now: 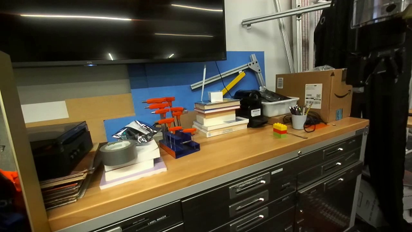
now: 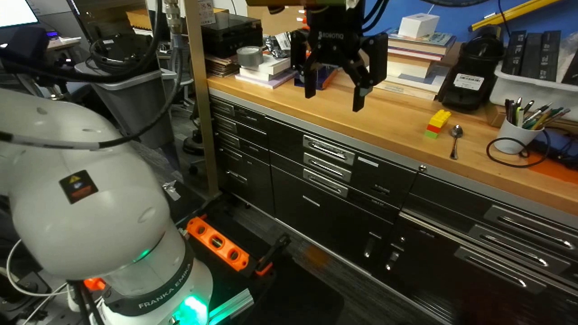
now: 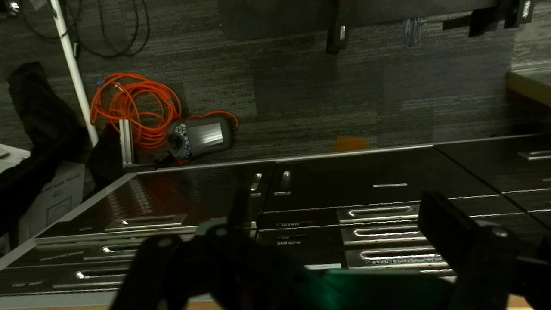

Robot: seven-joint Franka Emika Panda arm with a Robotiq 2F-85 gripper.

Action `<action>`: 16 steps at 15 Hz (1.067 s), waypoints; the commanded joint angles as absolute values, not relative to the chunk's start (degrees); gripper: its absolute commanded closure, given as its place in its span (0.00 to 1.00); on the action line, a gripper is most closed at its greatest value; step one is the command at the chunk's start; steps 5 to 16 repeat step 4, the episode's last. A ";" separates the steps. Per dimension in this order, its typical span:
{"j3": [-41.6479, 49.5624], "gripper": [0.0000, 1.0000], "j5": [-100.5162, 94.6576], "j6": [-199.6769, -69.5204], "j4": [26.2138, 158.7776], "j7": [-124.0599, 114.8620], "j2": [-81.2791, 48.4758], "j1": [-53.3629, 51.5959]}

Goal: Put the two black objects in the open drawer then close the drawer

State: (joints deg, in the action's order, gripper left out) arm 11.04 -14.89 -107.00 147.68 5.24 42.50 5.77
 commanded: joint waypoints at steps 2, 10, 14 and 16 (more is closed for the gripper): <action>10.28 0.00 -14.20 -106.99 147.76 6.26 42.59 6.78; 10.21 0.00 -14.21 -106.99 147.91 6.25 42.34 6.77; 10.21 0.00 -14.21 -106.99 147.91 6.25 42.34 6.77; 10.21 0.00 -14.21 -106.99 147.91 6.25 42.34 6.77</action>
